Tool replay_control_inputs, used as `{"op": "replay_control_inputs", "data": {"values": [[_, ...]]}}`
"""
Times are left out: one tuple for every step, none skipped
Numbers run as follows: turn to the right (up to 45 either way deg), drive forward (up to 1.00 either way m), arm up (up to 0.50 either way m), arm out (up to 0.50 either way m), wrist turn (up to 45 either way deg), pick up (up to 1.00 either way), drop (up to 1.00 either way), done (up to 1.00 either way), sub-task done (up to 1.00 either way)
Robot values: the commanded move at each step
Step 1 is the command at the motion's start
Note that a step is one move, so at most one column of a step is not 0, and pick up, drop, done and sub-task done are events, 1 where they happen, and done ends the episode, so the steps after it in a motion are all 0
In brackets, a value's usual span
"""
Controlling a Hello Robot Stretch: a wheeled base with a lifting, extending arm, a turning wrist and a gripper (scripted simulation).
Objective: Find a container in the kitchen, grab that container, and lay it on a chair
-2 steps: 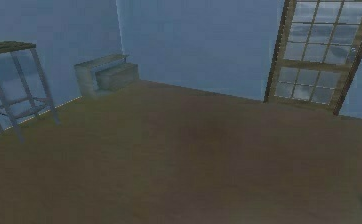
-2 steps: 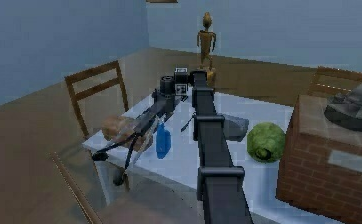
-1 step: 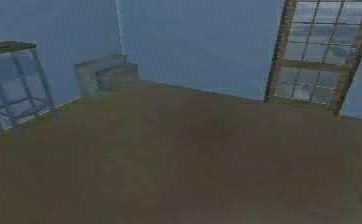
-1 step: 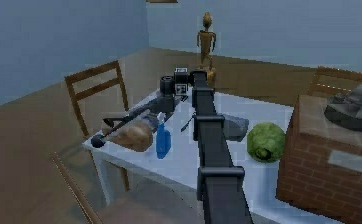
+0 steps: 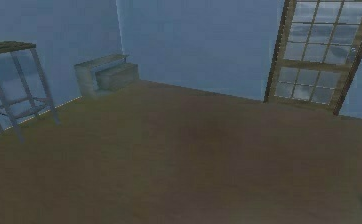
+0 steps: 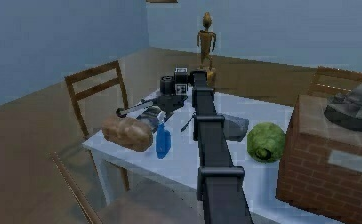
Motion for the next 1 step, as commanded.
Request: {"op": "replay_control_inputs", "data": {"values": [[0.0,0.0,0.0,0.0,27.0,0.0,0.0,0.0,0.0]]}}
